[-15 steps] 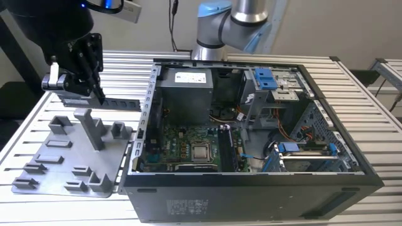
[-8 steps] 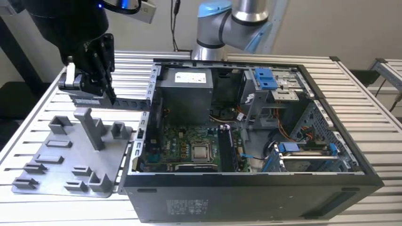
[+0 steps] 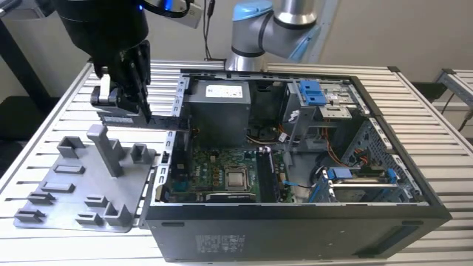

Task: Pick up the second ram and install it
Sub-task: 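Pick up the second ram and move it above second insertion slot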

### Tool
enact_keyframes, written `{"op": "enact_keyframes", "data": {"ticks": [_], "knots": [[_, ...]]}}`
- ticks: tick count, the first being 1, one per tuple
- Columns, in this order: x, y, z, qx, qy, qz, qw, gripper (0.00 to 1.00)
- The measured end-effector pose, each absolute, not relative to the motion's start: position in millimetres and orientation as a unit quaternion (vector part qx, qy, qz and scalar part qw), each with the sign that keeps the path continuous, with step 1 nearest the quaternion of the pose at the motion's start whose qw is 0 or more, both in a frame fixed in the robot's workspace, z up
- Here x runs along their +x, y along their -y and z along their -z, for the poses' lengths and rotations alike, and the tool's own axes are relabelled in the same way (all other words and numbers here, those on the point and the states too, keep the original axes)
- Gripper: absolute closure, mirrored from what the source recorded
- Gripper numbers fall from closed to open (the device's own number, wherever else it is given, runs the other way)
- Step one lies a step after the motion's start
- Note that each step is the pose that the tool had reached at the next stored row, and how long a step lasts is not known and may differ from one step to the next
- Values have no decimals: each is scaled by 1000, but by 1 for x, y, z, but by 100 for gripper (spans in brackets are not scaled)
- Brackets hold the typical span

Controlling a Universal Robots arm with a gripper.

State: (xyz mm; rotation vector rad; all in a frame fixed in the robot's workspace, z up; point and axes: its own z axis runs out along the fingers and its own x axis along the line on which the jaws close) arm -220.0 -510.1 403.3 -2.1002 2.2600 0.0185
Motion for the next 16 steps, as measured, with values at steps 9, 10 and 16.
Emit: {"op": "enact_keyframes", "data": {"ticks": [9,10,16], "knots": [[-195,510,-403,-681,-732,-6,28,86],[-192,510,-403,-681,-732,-7,28,86],[-174,510,-403,-681,-732,-7,28,86]]}}
